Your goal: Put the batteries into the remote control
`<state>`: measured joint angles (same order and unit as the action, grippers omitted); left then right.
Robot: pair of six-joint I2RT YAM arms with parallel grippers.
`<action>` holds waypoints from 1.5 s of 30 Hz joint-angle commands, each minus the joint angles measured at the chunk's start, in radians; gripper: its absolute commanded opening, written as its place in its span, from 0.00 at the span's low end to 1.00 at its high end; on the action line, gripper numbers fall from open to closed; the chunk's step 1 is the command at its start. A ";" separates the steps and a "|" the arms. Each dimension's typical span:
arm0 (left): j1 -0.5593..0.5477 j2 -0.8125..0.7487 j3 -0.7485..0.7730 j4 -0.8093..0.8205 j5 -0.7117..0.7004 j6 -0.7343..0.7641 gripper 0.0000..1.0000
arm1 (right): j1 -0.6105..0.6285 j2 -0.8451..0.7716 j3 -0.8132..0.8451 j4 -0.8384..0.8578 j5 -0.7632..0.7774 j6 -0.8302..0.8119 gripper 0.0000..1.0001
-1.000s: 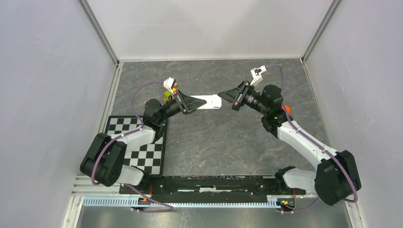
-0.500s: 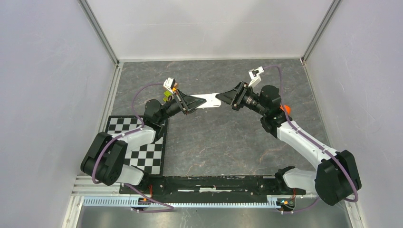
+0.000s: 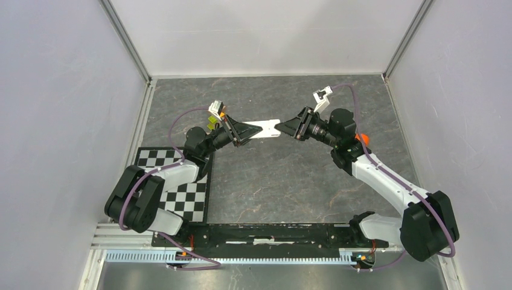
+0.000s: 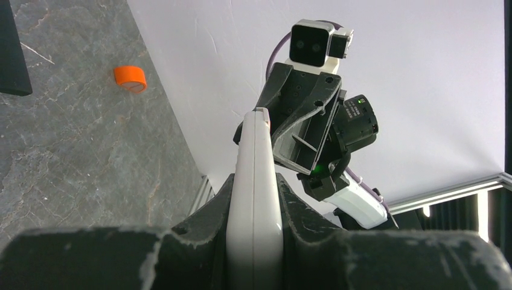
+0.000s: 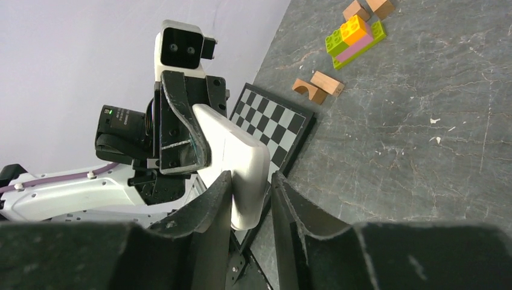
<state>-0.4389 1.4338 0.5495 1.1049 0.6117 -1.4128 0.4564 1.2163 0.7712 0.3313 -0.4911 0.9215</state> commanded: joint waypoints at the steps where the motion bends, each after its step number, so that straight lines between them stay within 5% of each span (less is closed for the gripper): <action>1: 0.000 0.000 0.008 0.076 -0.027 -0.022 0.02 | 0.008 -0.023 0.020 -0.010 -0.038 -0.028 0.33; 14: -0.001 -0.016 0.013 -0.014 -0.032 0.071 0.02 | 0.008 -0.043 0.047 -0.099 -0.001 -0.100 0.00; 26: -0.009 -0.007 0.025 0.006 -0.028 0.089 0.02 | 0.011 -0.051 -0.035 0.123 -0.076 0.060 0.00; 45: -0.006 -0.023 0.017 0.038 0.042 0.167 0.02 | -0.017 -0.082 -0.047 0.026 -0.026 0.073 0.00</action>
<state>-0.4454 1.4338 0.5495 1.0721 0.6319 -1.2900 0.4515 1.1725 0.7307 0.3546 -0.5392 0.9913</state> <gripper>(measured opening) 0.279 0.141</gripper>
